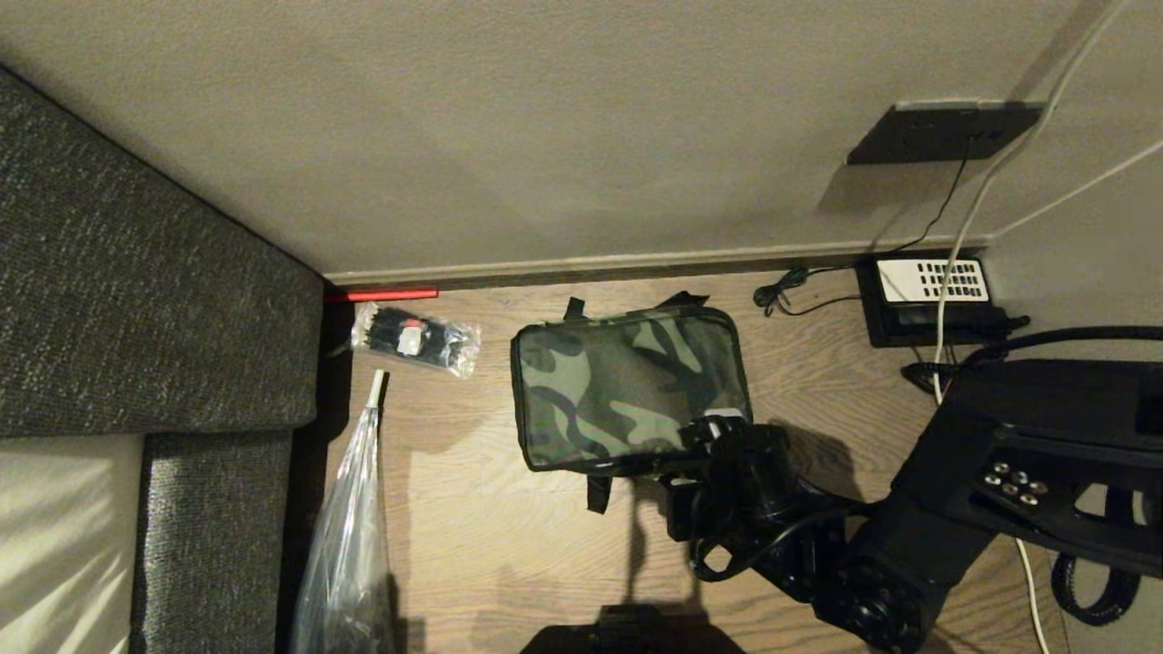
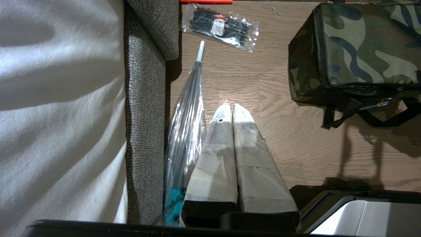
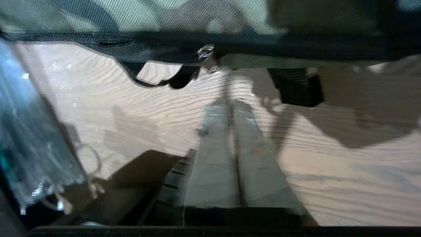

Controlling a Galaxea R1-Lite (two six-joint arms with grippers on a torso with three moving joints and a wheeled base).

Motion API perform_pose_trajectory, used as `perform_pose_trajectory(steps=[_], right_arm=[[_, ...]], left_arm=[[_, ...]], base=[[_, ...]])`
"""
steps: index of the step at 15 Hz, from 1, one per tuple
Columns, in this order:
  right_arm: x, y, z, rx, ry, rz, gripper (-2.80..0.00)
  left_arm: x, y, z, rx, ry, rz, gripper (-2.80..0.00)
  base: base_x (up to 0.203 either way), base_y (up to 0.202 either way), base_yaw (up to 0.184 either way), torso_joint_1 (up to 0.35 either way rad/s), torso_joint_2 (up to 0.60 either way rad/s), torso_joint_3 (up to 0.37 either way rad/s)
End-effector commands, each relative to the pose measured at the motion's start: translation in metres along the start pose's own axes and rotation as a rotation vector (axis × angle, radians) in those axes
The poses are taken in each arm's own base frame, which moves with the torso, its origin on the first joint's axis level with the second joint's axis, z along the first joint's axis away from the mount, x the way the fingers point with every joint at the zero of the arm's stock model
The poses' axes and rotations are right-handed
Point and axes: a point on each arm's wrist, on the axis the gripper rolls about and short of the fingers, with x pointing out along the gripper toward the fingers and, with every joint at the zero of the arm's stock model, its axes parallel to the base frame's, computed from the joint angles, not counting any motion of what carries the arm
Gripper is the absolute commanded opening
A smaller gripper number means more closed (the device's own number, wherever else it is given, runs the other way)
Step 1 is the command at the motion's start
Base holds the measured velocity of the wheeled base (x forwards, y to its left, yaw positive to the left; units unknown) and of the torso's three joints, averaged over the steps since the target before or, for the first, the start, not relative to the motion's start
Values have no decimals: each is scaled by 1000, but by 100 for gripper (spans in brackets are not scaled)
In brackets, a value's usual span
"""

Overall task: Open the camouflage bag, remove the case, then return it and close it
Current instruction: Open the top of the storage box

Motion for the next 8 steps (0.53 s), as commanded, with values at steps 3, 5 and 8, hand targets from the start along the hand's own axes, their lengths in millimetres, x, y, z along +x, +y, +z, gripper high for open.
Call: perform_pose_trajectory(steps=[3,5,8], right_arm=[[8,2,-3,9,-33,32,0],[9,2,-4,15,-29,32,0],[14,2,-9,32,-26,31,0]], left_arm=[[0,0,0,0,2,0,-280],[0,0,0,0,0,0,-280],[0,0,0,0,2,0,-280]], base=[[0,0,0,0,0,0],[0,0,0,0,0,0],[0,0,0,0,0,0]])
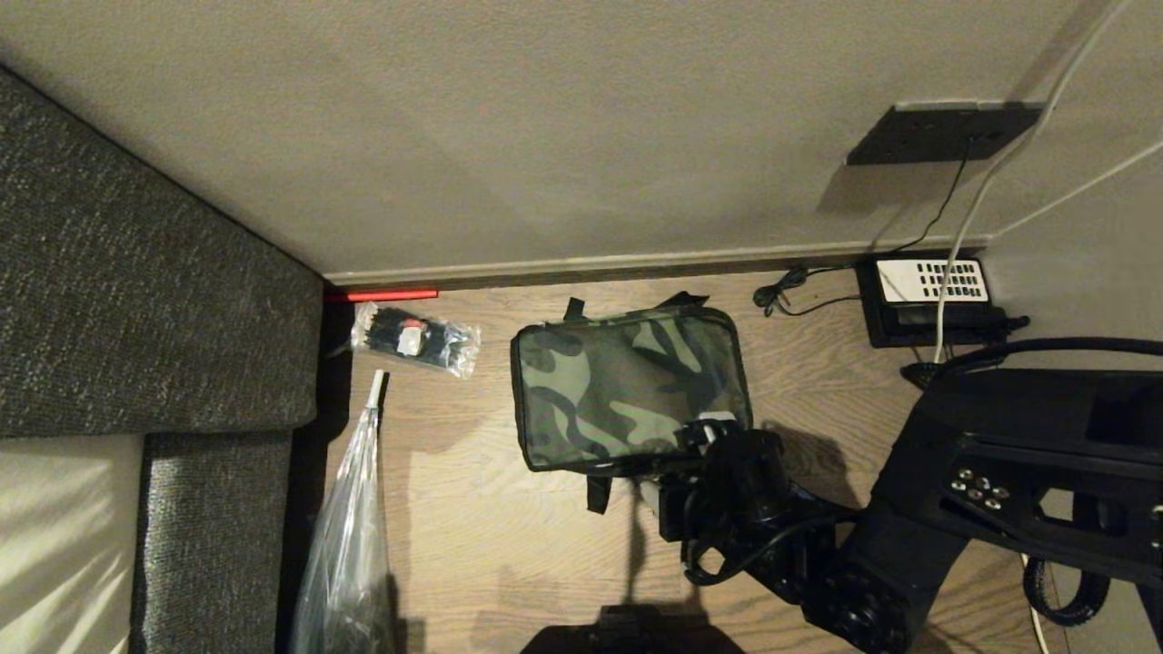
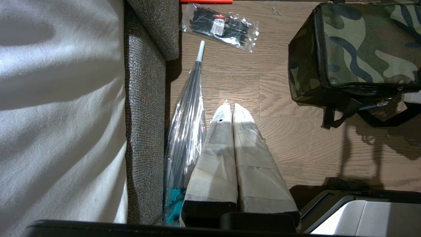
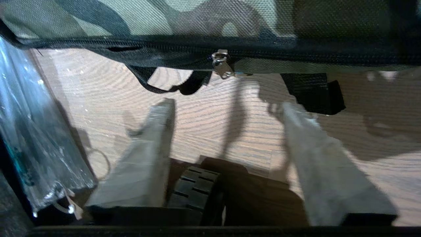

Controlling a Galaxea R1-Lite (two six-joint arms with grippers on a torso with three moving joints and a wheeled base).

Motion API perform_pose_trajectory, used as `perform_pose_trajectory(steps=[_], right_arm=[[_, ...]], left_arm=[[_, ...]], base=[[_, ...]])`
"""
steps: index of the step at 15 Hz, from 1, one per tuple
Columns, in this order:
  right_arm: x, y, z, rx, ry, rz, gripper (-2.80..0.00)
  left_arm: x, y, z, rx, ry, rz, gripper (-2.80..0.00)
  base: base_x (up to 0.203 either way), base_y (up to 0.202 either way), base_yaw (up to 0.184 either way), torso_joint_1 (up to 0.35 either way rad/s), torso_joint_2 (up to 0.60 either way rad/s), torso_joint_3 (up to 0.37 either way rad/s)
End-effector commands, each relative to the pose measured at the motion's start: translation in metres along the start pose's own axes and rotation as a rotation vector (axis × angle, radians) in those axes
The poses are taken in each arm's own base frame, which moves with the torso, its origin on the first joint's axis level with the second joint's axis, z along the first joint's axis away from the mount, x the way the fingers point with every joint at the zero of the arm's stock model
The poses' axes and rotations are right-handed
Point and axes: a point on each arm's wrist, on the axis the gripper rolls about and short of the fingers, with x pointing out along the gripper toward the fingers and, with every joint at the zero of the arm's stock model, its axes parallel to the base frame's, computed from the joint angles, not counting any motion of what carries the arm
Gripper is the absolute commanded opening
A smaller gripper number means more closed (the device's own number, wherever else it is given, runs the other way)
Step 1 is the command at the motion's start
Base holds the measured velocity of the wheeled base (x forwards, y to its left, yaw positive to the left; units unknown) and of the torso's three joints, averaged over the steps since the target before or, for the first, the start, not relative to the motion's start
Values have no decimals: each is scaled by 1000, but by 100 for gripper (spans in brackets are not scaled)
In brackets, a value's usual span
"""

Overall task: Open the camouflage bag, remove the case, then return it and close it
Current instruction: Open the top of the storage box

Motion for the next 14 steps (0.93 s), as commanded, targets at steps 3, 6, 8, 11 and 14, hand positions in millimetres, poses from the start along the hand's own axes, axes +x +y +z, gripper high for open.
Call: perform_pose_trajectory(steps=[3,6,8,11,14], right_arm=[[14,-2,-16,1,15,-9,0],[27,-2,-24,10,8,-9,0],[37,1,-22,28,-56,12,0],[44,1,-21,48,-100,20,0],[49,-7,-25,55,-94,-2,0]], left_arm=[[0,0,0,-1,1,0,-280],[0,0,0,-1,0,0,-280],[0,0,0,-1,1,0,-280],[0,0,0,-1,0,0,-280],[0,0,0,-1,0,0,-280]], base=[[0,0,0,0,0,0],[0,0,0,0,0,0],[0,0,0,0,0,0],[0,0,0,0,0,0],[0,0,0,0,0,0]])
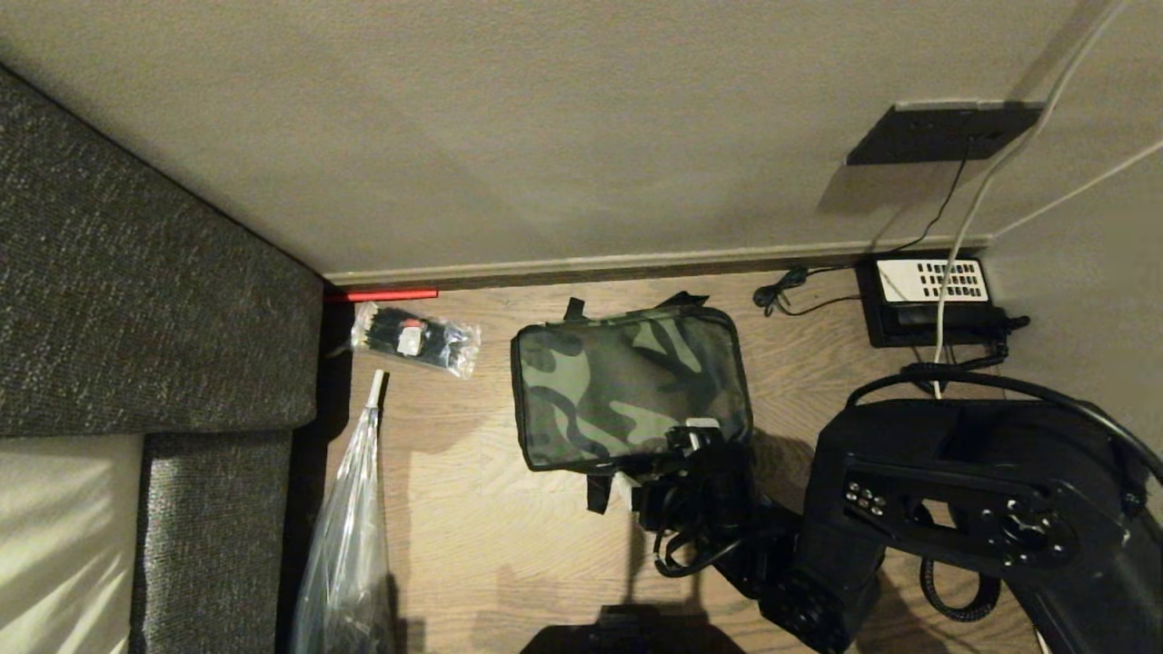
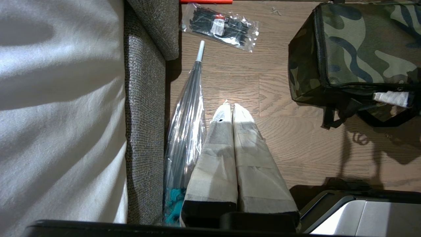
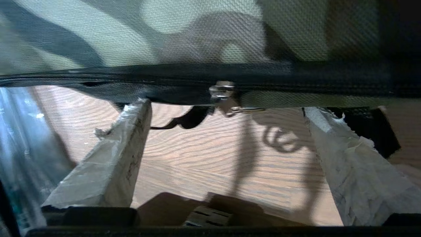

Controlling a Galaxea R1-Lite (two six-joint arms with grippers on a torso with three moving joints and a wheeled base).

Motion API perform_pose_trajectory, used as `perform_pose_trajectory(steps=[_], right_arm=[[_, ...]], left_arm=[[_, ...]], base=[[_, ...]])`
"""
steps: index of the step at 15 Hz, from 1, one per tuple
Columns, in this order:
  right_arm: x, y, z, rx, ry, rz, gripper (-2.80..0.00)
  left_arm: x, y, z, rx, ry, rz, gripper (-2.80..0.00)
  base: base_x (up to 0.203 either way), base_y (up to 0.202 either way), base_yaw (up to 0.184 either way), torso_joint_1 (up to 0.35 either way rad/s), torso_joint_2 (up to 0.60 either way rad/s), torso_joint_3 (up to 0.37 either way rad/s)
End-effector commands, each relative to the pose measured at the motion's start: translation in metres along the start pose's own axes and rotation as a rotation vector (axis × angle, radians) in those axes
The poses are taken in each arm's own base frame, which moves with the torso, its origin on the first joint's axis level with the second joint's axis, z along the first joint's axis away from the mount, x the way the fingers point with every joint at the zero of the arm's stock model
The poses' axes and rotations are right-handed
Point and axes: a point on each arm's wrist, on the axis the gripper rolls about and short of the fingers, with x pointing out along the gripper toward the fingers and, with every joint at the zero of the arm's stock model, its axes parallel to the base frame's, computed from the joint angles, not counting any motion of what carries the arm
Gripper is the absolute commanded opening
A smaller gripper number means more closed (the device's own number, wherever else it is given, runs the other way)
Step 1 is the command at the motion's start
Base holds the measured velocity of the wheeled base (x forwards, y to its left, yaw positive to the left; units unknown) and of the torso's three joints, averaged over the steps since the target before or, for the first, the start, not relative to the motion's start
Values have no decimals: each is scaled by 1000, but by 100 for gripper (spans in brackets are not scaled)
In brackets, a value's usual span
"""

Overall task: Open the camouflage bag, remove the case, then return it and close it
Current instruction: Open the top of the storage box

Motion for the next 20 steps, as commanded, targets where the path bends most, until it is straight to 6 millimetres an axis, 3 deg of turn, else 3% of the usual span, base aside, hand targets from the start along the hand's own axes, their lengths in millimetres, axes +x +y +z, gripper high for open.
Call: perform_pose_trajectory(steps=[1,8,9,20], right_arm=[[5,-5,-4,5,-1,-15,0],[14,-12,-2,22,-76,-7,0],[14,-13,0,25,-83,-9,-280],[5,-14,4,6,-74,-12,-280]], left_arm=[[0,0,0,0,1,0,-280],[0,0,0,0,1,0,-280],[0,0,0,0,0,0,-280],[0,0,0,0,2,0,-280]], base=[[0,0,0,0,0,0],[0,0,0,0,0,0],[0,0,0,0,0,0],[0,0,0,0,0,0]])
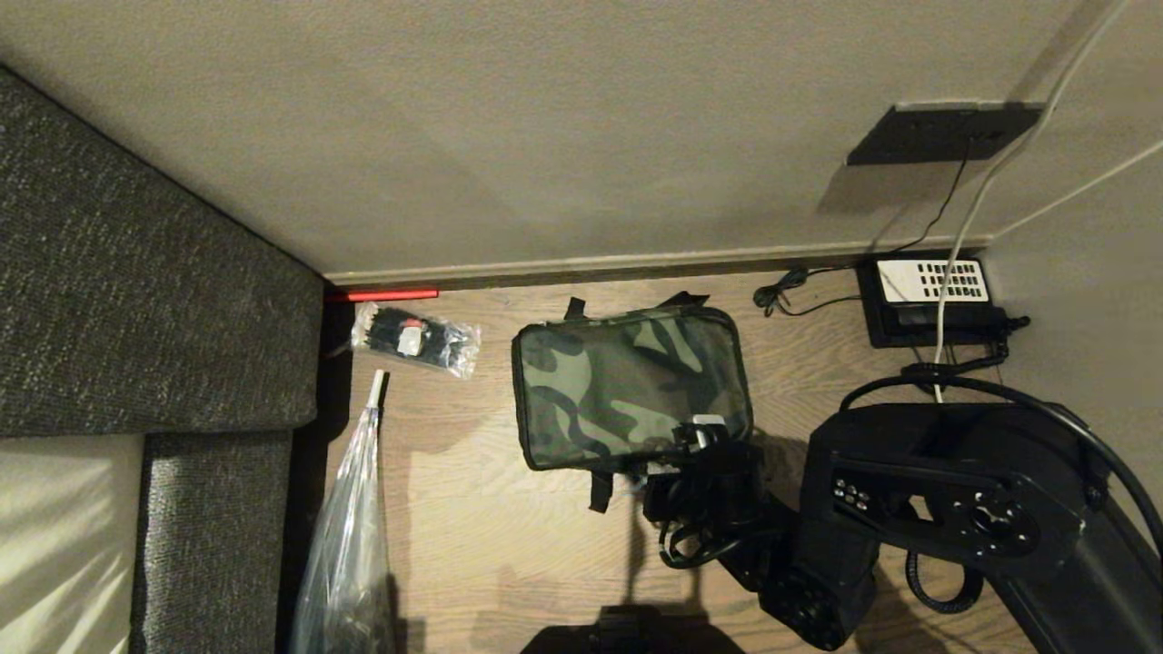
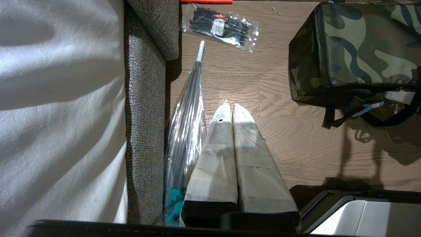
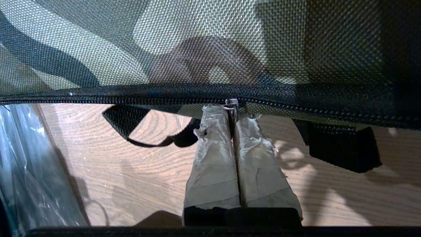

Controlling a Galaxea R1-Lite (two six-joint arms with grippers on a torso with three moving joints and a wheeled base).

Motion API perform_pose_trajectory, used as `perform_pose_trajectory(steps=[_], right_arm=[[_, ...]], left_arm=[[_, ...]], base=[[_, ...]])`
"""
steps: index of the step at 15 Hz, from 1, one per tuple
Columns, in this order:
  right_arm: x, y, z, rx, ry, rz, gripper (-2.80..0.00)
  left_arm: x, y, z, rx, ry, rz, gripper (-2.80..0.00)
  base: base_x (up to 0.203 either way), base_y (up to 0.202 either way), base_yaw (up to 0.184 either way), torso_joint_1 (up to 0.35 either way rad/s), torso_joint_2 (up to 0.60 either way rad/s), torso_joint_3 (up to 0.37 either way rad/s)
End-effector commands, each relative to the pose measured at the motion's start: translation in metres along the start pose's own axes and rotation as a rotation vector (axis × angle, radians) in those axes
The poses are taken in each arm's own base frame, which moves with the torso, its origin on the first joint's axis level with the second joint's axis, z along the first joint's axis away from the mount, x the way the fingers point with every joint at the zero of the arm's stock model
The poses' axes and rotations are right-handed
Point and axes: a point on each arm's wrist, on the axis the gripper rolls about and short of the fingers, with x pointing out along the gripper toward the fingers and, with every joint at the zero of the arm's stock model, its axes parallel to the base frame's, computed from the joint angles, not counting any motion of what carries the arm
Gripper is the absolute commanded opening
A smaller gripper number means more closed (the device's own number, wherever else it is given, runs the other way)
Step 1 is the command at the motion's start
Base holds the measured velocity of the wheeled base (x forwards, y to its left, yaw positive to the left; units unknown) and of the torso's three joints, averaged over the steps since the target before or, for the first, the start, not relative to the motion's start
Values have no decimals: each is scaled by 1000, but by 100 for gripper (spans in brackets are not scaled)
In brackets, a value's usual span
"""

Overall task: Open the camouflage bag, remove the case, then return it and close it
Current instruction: Open the top of the storage box

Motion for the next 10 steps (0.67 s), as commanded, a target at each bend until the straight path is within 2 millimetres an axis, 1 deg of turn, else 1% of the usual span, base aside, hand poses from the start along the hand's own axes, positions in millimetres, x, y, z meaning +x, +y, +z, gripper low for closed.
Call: perform_pose_trajectory(steps=[1,4,6,10], right_arm=[[-6,1,9,6,-17,2,-280],[-13,0,14,-19,-11,-5,-280],[-17,-1,21,-47,-19,-6,-280],[-22,-1,23,-68,-16,-9,-280]], left_arm=[[0,0,0,0,1,0,-280],[0,0,0,0,1,0,-280],[0,0,0,0,2,0,-280],[0,0,0,0,1,0,-280]], base=[[0,0,0,0,0,0],[0,0,0,0,0,0],[0,0,0,0,0,0],[0,0,0,0,0,0]])
